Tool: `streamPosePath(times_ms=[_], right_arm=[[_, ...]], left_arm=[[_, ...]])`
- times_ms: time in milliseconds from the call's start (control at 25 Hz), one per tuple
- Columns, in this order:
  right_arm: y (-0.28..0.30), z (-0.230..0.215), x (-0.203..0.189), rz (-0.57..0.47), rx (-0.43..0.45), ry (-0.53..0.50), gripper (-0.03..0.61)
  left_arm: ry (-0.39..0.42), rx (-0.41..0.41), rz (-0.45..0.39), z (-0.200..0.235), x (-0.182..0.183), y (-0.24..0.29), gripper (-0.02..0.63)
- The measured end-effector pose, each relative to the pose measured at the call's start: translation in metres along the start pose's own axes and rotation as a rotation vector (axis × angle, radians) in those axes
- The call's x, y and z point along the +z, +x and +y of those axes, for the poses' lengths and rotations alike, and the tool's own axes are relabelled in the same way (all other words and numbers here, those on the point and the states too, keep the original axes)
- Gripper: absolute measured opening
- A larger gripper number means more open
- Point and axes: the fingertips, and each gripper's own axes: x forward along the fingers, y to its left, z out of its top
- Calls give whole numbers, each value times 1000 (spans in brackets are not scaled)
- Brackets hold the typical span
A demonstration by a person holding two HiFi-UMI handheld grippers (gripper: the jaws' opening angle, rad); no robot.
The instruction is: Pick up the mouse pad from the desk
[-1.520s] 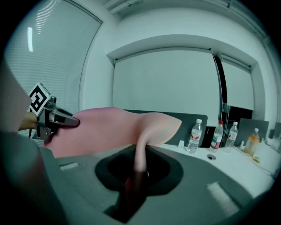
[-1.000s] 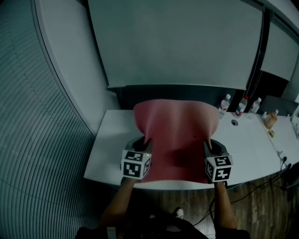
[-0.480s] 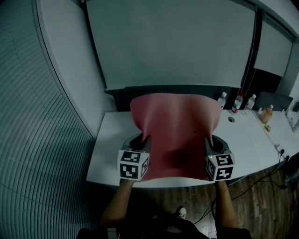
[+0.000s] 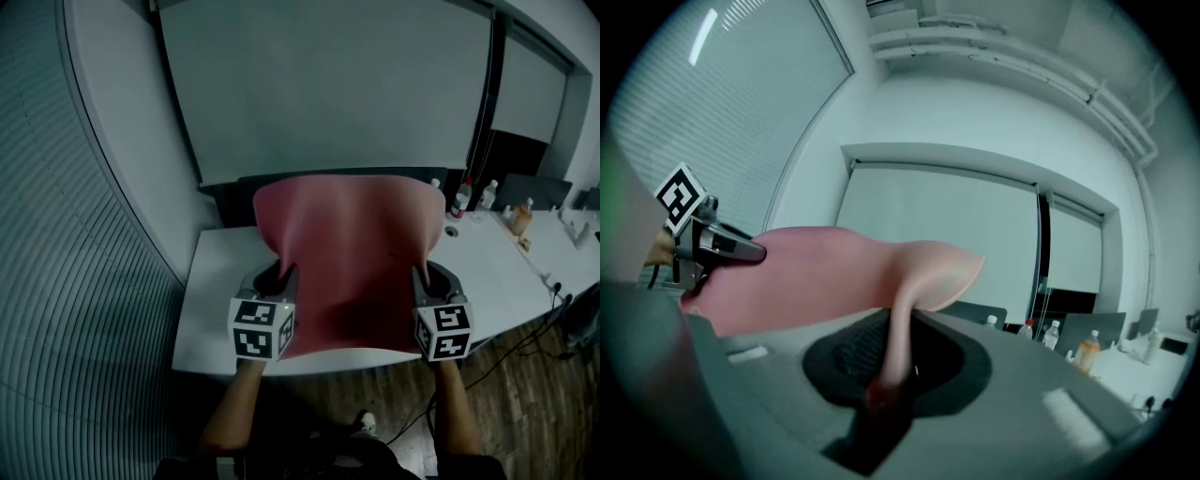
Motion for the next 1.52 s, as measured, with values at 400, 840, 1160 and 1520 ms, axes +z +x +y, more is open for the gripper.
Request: streamPosePath(times_ms=[400, 840, 1160, 1520], right_arm=[[-39, -16, 22, -41, -91, -29, 61], [-79, -43, 37, -67, -192, -54, 61], [-100, -62, 40, -76, -254, -53, 64], [-116, -84, 44, -84, -324, -59, 66]], left_arm=[[24, -68, -60, -18, 28, -5, 83], [34, -153, -127, -51, 52, -1, 83], [44, -210, -159, -70, 65, 9, 84], [58, -260, -192, -93, 81, 20, 84]])
